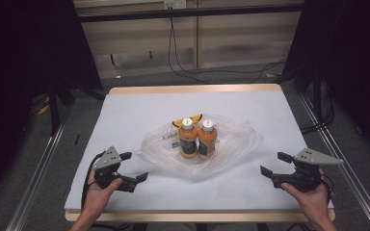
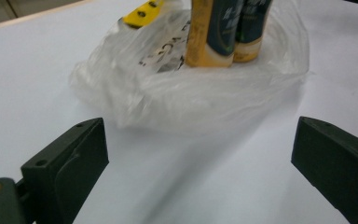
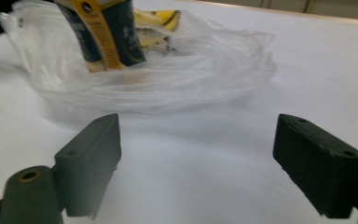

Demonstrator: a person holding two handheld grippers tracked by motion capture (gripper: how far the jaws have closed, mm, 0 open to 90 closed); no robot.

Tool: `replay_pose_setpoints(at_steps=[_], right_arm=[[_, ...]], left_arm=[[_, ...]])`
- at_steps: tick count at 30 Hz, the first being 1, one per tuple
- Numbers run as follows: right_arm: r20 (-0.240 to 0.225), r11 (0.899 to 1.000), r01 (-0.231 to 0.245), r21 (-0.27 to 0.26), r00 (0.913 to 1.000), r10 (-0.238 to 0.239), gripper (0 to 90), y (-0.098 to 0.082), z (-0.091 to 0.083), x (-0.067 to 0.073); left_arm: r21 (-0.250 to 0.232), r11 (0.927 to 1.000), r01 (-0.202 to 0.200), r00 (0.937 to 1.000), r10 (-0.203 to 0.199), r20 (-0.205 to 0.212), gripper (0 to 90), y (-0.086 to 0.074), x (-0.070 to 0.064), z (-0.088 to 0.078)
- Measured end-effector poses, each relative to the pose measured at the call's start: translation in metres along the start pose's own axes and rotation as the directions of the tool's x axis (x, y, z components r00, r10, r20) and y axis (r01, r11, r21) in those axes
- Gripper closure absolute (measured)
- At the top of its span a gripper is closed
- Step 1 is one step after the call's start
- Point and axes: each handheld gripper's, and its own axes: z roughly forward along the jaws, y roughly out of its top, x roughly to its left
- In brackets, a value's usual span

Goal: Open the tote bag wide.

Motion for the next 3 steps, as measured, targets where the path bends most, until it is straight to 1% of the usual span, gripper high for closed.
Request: replay_pose_setpoints(at_steps=[1,2,3], right_arm=[[0.028,1.0,0.008,-0.002,0.9996,-0.008,13.7,-0.0022,-0.0031,-0.0002],[0.037,1.0,0.004,-0.014,0.9993,-0.003,13.7,-0.005,-0.0062,-0.0025],[0.033,0.999,-0.022,-0.031,0.9992,0.023,13.7,-0.0079,-0.0085,-0.0051]], left_arm=[[0.002,0.9999,0.013,0.9999,-0.013,-0.009,3.9,-0.0036,0.0018,-0.0013],[0.005,0.9998,0.017,0.9996,-0.017,-0.02,3.9,-0.0068,0.0039,-0.0025],[0.0,0.9998,0.021,0.9993,-0.021,-0.031,3.9,-0.0093,0.0055,-0.0031]])
